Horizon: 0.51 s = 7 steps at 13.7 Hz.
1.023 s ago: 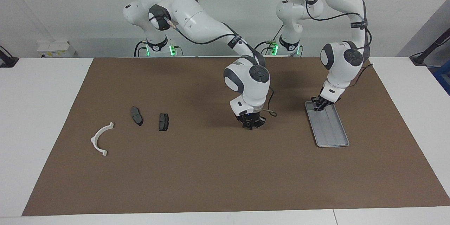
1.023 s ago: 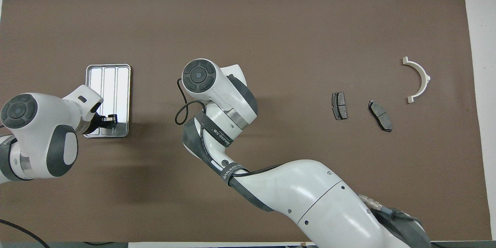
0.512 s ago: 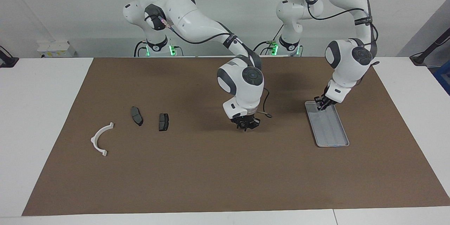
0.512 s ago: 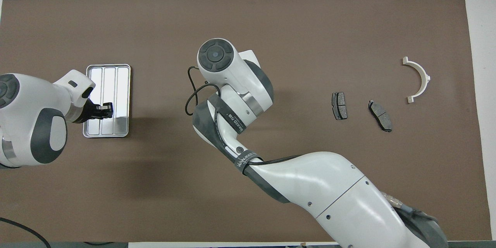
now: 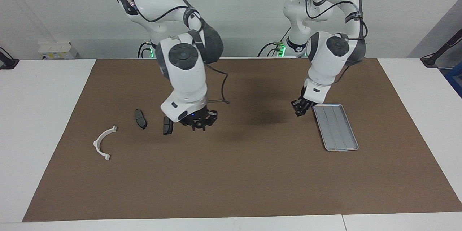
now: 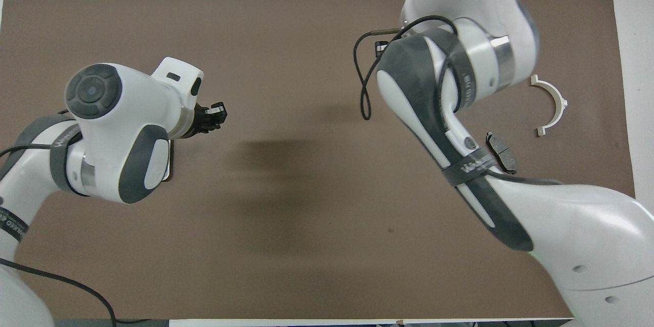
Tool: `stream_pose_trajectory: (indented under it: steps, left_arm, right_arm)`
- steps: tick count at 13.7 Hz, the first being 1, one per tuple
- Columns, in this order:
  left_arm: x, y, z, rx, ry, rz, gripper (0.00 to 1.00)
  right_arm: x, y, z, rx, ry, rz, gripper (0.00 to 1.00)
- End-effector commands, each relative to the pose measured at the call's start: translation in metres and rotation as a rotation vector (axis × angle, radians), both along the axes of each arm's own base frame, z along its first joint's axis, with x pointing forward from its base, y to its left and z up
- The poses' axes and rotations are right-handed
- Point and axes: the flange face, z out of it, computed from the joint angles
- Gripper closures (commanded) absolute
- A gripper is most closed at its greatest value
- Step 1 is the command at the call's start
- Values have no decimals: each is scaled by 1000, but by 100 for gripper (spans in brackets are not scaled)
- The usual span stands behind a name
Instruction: Place bearing gear from tray to pile
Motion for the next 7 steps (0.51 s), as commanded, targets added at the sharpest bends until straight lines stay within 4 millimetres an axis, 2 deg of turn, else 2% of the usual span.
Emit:
stream_pose_trajectory:
  steps: [1,3,4,7]
  left_arm:
    - [11,-81,-17,-3,31,66,100]
    - [11,-147,-59,15,57,79,100]
    - [15,-158,-66,24,37,87,100]
    - [17,-159,-80,25,23,88,100]
  right_arm:
    - [16,-71,-8,8,10,158,100]
    - [25,-113,-21,-13,-4,220,100]
    - [28,-138,-35,-18,-11,236,100]
    - [33,-184,-88,-21,-76,284,100]
